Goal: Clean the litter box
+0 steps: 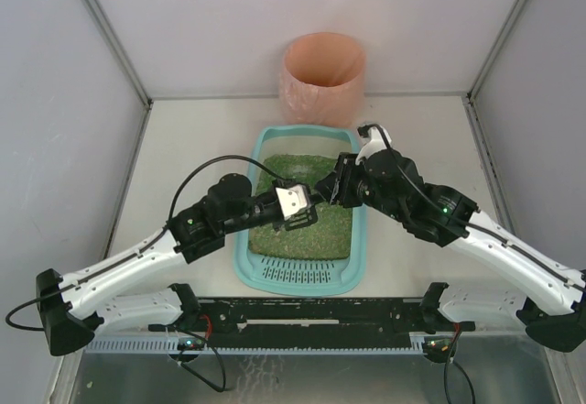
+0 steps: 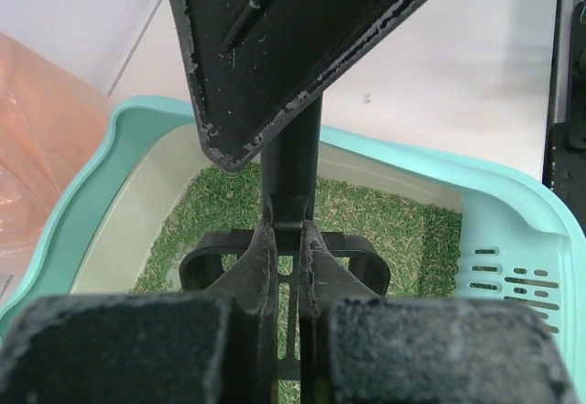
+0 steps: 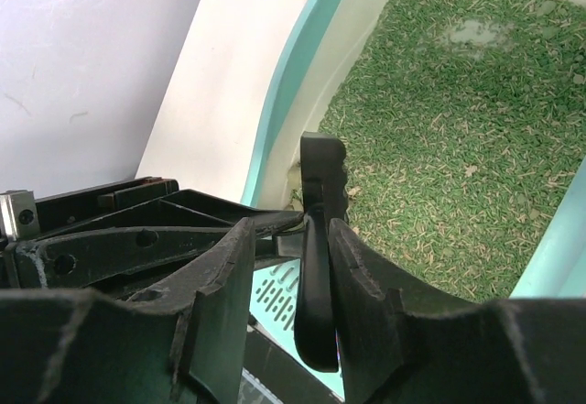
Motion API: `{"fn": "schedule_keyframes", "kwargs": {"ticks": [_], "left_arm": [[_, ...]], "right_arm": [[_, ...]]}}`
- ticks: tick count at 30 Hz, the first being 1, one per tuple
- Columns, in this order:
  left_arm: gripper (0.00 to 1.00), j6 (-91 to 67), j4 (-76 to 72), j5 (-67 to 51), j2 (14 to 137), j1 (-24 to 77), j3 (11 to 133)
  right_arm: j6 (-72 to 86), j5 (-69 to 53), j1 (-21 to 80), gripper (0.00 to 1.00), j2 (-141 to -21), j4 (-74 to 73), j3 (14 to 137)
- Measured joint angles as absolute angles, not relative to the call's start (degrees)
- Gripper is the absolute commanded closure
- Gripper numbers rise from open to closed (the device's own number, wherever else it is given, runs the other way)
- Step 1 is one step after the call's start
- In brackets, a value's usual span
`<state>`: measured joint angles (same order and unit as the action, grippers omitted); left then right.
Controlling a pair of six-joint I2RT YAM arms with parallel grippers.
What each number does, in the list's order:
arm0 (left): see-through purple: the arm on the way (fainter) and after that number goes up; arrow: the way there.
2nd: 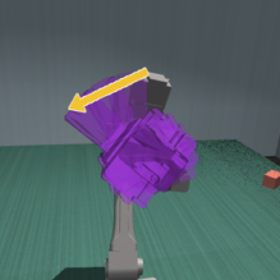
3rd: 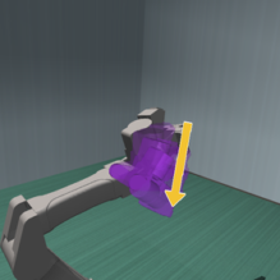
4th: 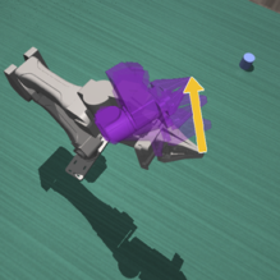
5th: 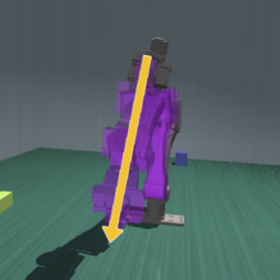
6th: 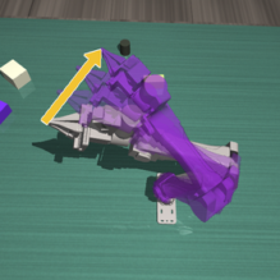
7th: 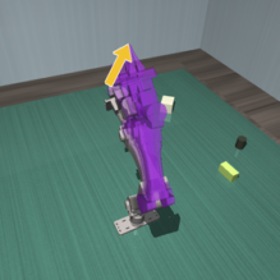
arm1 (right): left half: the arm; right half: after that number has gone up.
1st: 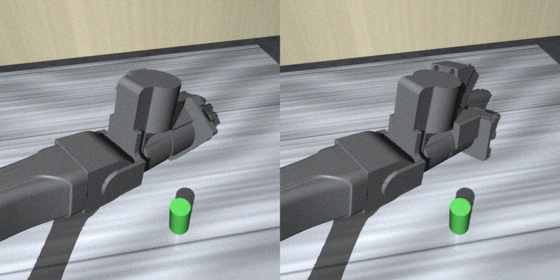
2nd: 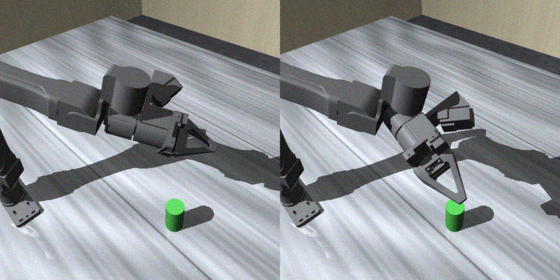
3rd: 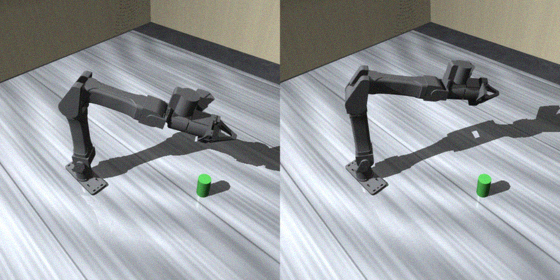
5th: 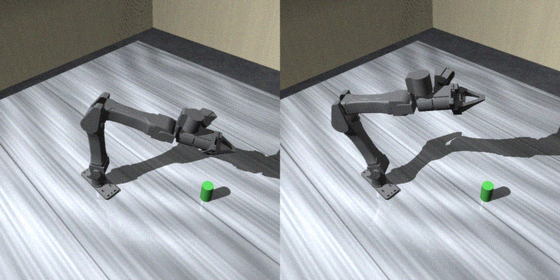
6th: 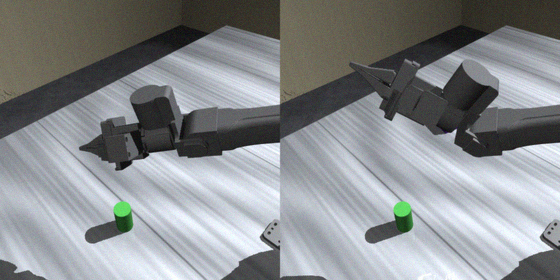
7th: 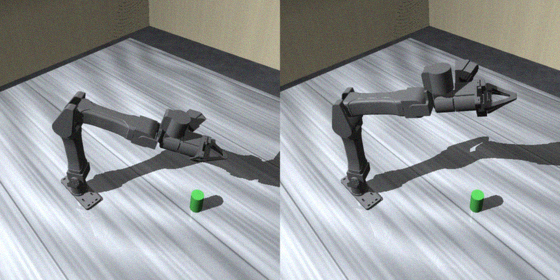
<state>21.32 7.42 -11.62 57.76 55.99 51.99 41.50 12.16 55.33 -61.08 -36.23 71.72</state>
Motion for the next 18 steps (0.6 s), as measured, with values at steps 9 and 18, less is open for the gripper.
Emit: {"fn": "schedule_keyframes", "kwargs": {"ticks": [9,18], "left_arm": [[1.00,20.0,6.5,-11.1,58.0,56.0,52.0],[1.00,19.5,6.5,-10.7,58.2,56.0,52.0]], "right_arm": [[42.1,12.2,55.3,0.67,-61.4,-36.2,71.5],[42.8,12.3,55.3,0.75,-63.2,-36.5,71.5]]}}
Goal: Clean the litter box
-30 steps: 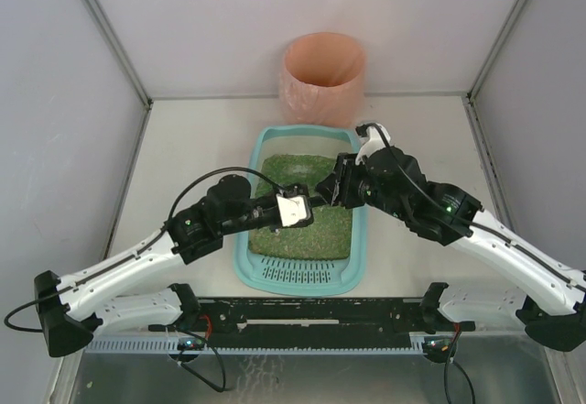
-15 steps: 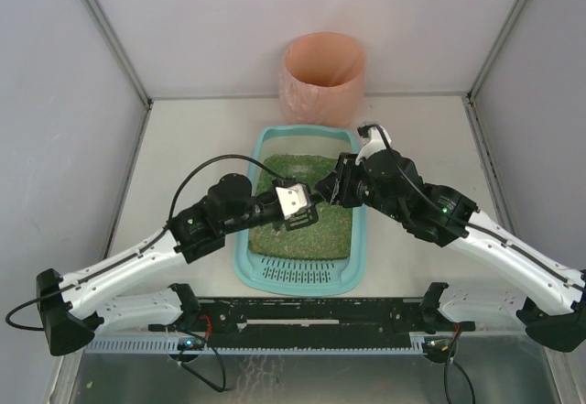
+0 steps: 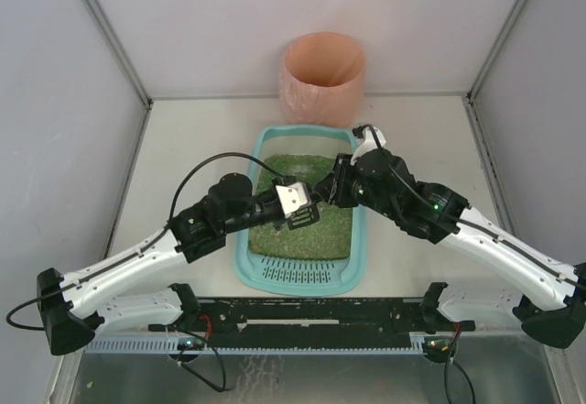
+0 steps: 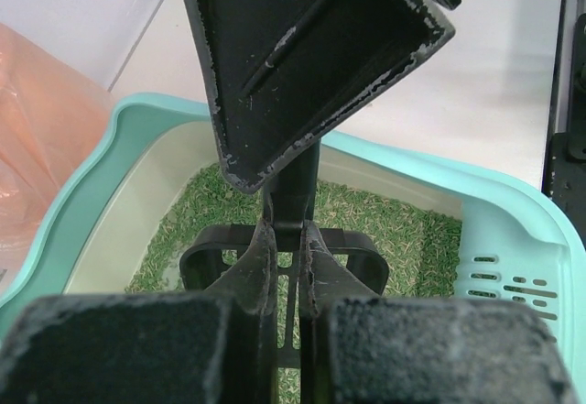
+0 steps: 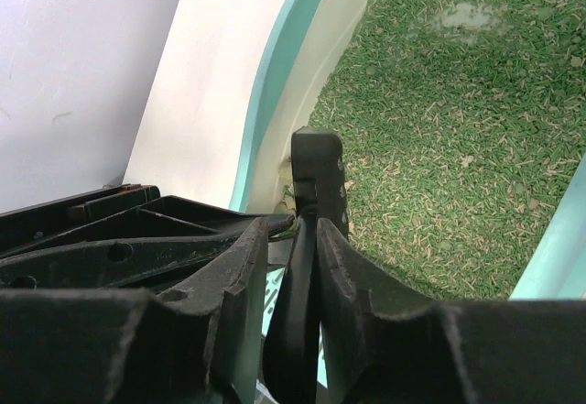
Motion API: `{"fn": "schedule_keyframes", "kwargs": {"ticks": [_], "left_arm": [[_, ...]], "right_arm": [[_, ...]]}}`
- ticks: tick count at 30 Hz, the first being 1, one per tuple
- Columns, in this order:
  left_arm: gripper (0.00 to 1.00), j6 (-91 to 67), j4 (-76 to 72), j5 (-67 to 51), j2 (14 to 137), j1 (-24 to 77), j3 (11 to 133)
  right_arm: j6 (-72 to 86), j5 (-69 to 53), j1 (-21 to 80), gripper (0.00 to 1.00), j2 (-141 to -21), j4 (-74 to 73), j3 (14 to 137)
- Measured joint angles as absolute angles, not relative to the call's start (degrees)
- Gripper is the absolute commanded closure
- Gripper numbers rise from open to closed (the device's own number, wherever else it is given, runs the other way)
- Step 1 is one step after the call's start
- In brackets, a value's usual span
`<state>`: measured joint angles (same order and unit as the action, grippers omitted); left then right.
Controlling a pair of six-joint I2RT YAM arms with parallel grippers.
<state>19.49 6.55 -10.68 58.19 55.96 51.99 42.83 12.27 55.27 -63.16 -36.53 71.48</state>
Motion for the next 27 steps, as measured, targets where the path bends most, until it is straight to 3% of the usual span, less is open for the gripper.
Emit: {"fn": "schedule_keyframes", "kwargs": {"ticks": [5,11,14,17,27], "left_arm": [[0.98,18.6,6.5,-10.6,58.2,55.7,52.0],[0.39,16.7,5.3,-10.6,58.2,54.7,52.0],[0.23,15.4,4.7,-9.3,58.1,54.1,52.8],[0.18,14.1,4.4,-6.9,57.4,53.9,53.6],[0.17,-0.8,15.3,3.4,53.5,46.8,60.9]], "right_arm": [[43.6,12.8,55.3,0.85,-63.2,-37.2,71.5],[44.7,14.5,55.3,0.99,-63.2,-38.2,71.4],[46.0,16.2,55.4,1.00,-63.2,-38.5,71.4],[46.5,18.6,55.4,1.00,-63.2,-39.3,71.4],[44.1,21.8,55.4,1.00,-68.1,-39.8,71.4]]}}
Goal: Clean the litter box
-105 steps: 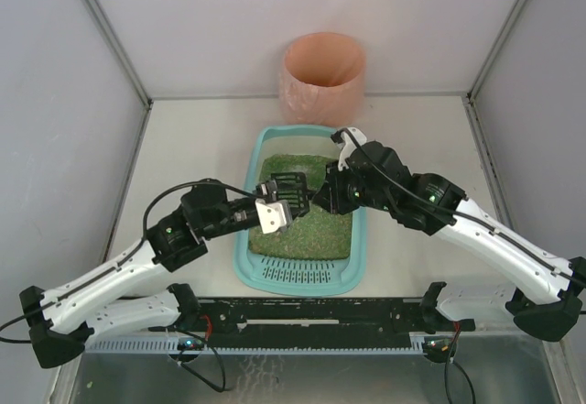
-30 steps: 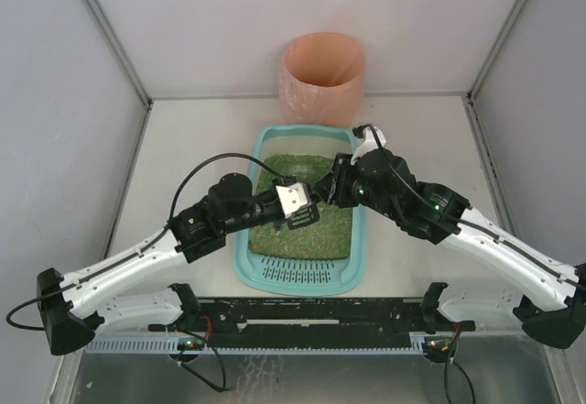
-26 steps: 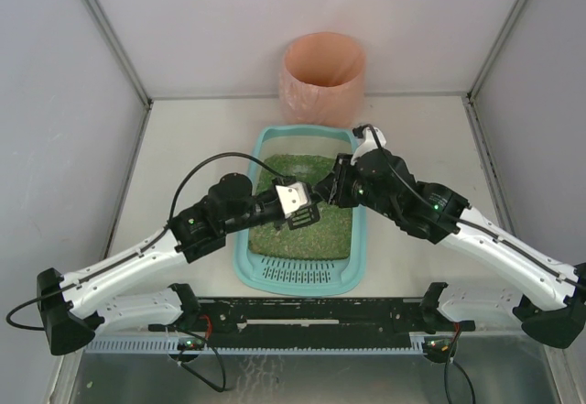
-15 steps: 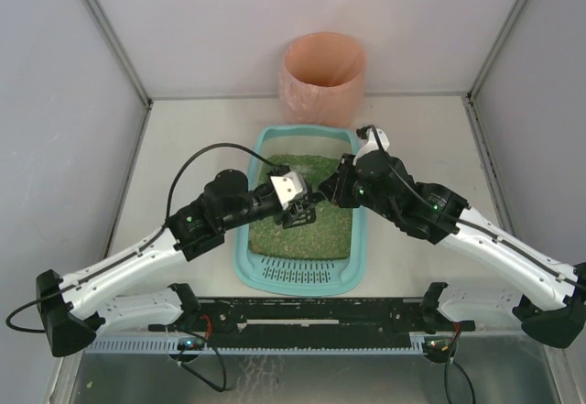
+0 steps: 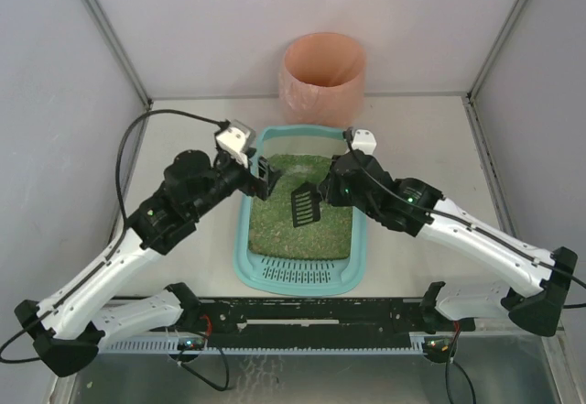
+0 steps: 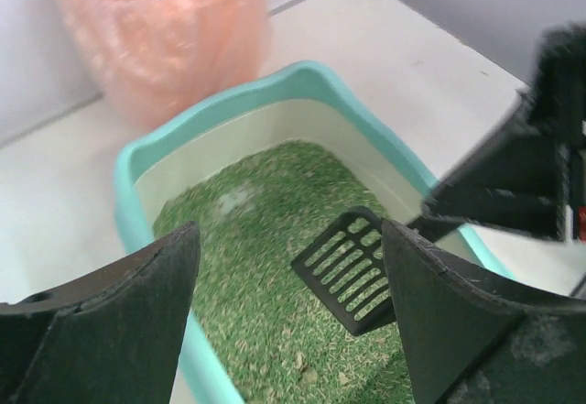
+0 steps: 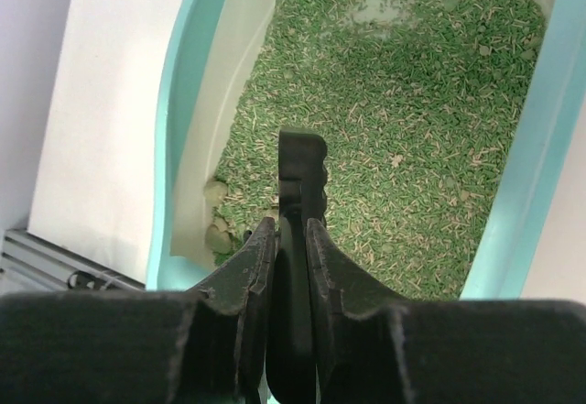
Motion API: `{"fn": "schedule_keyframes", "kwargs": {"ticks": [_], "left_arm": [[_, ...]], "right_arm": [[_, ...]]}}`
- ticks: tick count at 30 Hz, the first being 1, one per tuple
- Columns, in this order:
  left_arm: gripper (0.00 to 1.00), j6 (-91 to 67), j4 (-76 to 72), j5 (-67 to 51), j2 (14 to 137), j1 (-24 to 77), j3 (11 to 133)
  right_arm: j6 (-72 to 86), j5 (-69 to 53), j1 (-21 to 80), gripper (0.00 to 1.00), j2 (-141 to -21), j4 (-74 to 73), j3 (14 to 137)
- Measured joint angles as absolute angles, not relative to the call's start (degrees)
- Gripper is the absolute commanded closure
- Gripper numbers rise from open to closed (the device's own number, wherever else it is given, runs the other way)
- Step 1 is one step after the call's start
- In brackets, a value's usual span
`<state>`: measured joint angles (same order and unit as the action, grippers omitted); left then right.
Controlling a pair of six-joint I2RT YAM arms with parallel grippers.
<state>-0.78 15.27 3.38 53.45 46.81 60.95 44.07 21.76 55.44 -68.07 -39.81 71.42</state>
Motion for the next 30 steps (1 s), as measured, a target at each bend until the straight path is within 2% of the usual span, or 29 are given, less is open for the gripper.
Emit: {"fn": "schedule_keyframes", "kwargs": {"ticks": [6,12,20,30], "left_arm": [[0.19,-11.7,25.6,4.6,53.5,35.2,63.4],[0.24,-20.1,34.7,0.6,53.5,25.4,63.4],[0.29,-21.9,44.0,-5.8,57.0,23.7,66.9],[0.36,-22.6,45.0,-10.7,59.4,23.5,65.5]], "right_arm": [[39.6,19.8,55.5,1.00,-73.1,-36.9,71.4],[37.0,16.8,55.5,1.00,-76.9,-32.9,71.4],[37.3,12.0,55.6,1.00,-82.3,-28.4,71.4],[38.3,13.2,55.9,1.00,-86.2,-26.0,71.4]]}}
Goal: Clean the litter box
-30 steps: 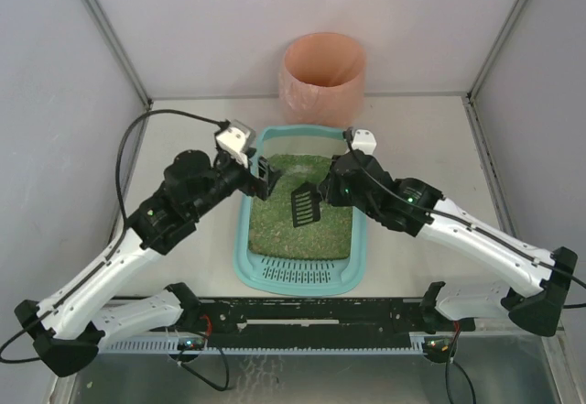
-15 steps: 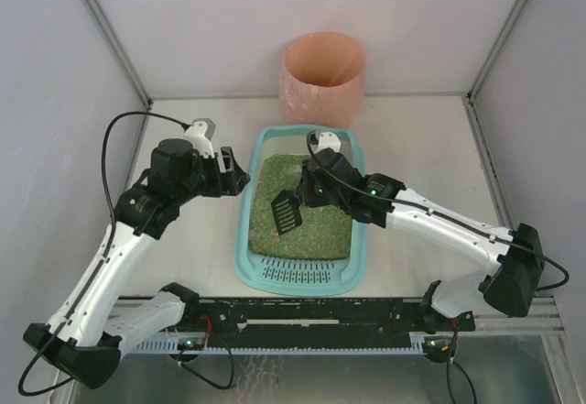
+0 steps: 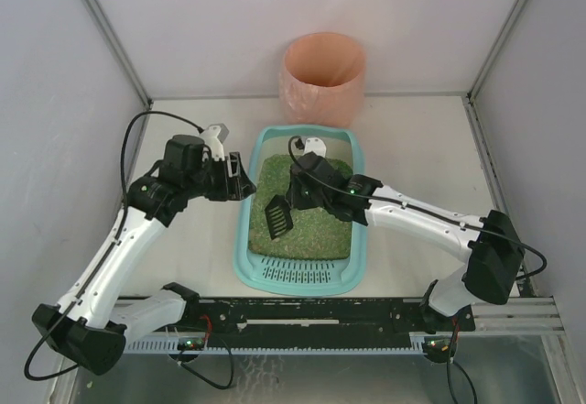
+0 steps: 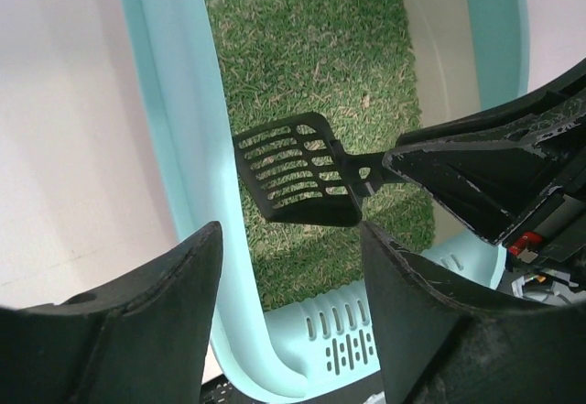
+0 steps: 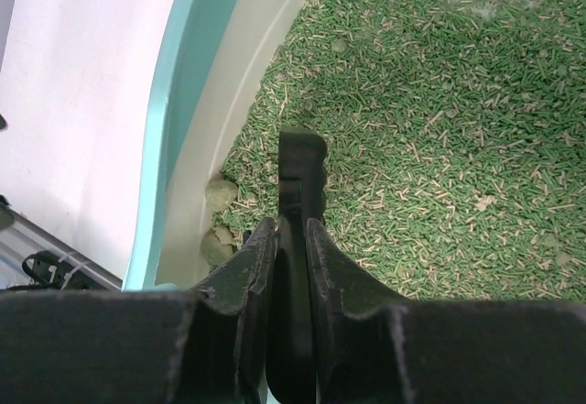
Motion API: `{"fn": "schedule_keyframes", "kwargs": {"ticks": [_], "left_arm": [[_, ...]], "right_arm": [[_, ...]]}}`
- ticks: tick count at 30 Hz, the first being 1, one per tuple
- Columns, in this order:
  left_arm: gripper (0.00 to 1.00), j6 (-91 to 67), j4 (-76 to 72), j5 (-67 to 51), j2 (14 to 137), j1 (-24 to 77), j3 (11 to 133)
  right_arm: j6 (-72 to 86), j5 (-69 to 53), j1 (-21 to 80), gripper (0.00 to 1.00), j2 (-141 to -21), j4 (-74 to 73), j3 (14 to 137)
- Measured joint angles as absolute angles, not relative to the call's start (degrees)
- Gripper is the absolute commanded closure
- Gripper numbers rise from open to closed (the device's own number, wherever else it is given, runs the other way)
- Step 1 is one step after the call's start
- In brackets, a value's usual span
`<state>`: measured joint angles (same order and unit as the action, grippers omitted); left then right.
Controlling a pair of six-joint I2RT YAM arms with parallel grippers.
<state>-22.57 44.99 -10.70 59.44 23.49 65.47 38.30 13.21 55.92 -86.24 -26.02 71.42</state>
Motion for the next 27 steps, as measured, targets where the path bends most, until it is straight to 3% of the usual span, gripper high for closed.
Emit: {"fn": "schedule_keyframes", "kwargs": {"ticks": [27], "left_arm": [[0.50,-22.3,44.1,-12.6,61.8,26.7,60.0]], "right_arm": [[57.9,14.7,59.7,1.00,-90.7,-21.0,68.9]]}}
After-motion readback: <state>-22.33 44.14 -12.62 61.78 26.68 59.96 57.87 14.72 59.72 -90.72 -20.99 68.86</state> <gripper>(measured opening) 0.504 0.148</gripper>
